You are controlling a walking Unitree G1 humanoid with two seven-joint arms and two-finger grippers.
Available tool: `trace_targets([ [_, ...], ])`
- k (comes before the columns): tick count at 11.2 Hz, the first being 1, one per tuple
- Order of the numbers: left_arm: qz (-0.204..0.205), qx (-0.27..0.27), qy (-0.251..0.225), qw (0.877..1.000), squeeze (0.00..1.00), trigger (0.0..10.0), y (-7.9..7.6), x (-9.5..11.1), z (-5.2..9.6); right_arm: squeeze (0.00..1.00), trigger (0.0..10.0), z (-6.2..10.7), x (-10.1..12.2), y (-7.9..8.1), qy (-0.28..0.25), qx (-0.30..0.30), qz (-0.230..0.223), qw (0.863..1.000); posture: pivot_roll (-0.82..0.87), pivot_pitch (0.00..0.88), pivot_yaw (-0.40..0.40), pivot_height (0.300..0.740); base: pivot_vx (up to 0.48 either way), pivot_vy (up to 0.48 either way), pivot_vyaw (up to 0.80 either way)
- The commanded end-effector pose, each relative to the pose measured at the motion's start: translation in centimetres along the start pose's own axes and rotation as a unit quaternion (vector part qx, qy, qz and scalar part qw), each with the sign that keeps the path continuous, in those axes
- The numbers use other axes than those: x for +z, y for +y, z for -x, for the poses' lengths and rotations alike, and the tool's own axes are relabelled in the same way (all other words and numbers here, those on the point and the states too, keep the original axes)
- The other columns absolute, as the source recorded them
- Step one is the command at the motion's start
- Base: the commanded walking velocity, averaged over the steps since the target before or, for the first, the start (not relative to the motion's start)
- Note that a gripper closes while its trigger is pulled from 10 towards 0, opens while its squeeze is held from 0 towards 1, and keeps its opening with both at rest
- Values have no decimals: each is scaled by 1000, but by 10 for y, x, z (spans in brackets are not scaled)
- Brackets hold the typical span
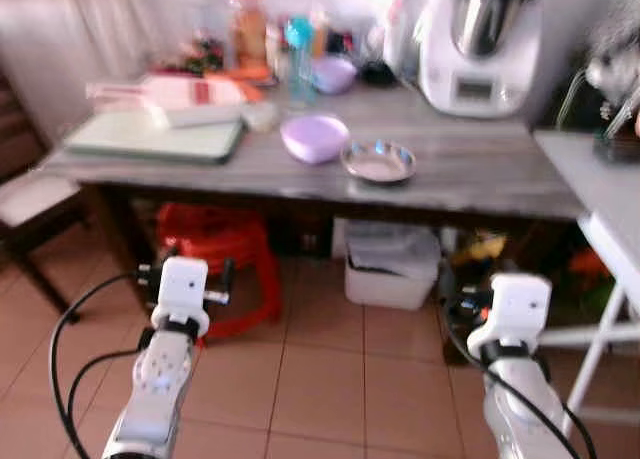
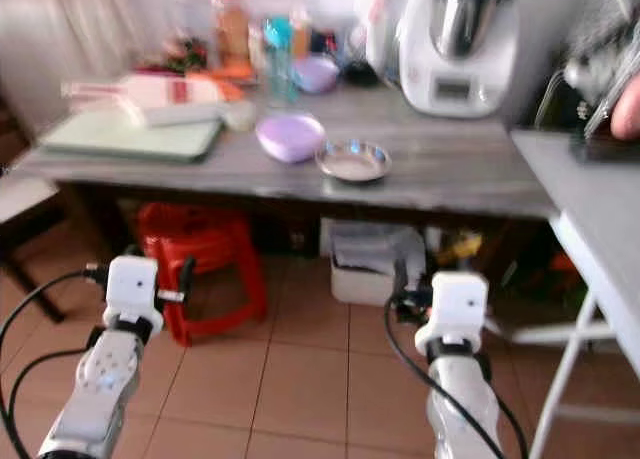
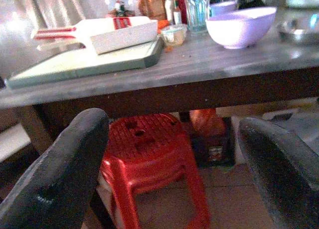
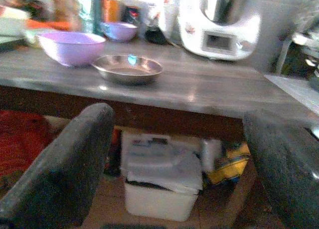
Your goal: Setting the table
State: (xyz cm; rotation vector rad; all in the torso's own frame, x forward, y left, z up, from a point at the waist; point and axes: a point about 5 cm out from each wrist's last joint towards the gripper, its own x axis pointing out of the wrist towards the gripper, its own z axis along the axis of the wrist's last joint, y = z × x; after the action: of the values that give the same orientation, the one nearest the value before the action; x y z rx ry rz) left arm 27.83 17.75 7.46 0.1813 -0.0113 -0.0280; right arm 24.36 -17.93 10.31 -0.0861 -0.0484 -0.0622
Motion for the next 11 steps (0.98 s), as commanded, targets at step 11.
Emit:
trace_targets([
  [11,47,-54,-4,997,0,10000,-13,5,-6,0,10000,-15,-1,10,0,18,8,1000,-4,18,-25,740,0,0,0],
])
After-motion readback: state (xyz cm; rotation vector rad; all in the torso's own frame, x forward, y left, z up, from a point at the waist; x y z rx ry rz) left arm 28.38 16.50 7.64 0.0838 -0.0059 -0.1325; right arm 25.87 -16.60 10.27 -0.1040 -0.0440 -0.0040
